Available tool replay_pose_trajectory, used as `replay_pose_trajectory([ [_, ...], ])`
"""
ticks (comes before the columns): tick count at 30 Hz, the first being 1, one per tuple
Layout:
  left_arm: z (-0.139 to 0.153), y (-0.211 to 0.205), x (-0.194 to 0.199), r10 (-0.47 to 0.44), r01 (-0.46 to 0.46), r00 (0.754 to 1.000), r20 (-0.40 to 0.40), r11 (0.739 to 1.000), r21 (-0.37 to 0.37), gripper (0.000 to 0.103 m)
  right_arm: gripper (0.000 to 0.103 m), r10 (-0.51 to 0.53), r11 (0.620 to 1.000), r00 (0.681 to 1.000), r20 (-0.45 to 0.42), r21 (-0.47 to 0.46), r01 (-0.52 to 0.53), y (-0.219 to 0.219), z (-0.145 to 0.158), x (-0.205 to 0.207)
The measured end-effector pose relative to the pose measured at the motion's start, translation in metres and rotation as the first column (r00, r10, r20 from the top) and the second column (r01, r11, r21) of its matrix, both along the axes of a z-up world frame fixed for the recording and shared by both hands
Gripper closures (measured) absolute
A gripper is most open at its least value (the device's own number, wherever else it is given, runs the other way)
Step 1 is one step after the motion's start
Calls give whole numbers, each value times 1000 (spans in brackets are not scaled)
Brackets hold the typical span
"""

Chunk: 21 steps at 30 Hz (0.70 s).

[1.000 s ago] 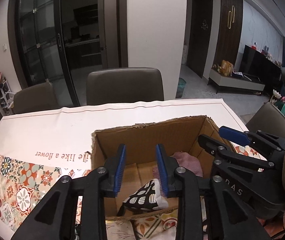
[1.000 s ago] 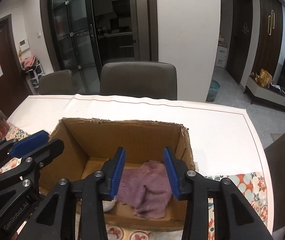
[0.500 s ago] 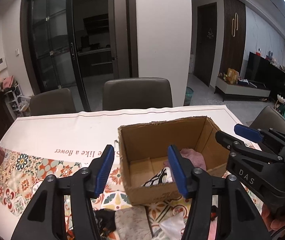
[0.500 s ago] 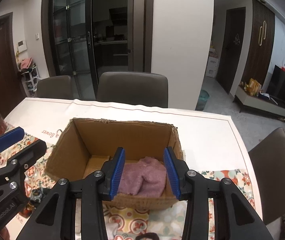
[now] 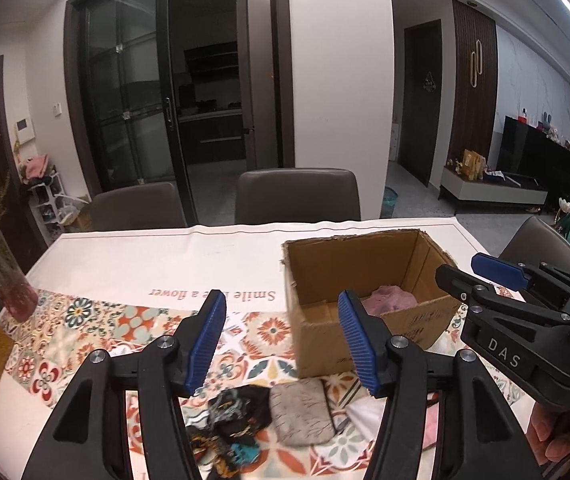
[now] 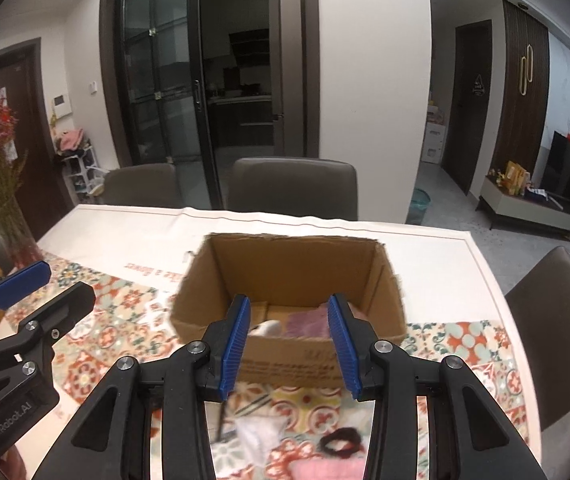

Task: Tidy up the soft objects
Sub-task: 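Move both tools back toward the dark silk scarves on the runner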

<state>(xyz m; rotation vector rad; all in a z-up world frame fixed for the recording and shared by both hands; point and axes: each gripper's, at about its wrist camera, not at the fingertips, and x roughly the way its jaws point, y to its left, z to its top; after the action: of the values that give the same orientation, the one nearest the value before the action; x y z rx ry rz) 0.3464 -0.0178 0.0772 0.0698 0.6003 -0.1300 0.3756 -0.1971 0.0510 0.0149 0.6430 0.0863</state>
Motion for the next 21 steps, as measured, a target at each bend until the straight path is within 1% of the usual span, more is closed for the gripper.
replay_pose_trajectory([
  [4, 4, 13, -20, 12, -12, 1000, 18, 1000, 11, 44, 61, 14, 1000, 1000, 15, 20, -14, 11, 2, -16],
  [9, 4, 27, -43, 26, -27, 999, 43, 999, 33, 43, 61, 24, 999, 1000, 11, 32, -25, 21, 0, -31],
  [15, -2, 44, -64, 38, -39, 998, 41, 999, 21, 43, 61, 51, 998, 998, 22, 35, -52, 39, -4, -51],
  [21, -14, 62, -83, 50, -51, 998, 35, 998, 24, 42, 61, 80, 996, 996, 30, 45, -81, 59, -14, -67],
])
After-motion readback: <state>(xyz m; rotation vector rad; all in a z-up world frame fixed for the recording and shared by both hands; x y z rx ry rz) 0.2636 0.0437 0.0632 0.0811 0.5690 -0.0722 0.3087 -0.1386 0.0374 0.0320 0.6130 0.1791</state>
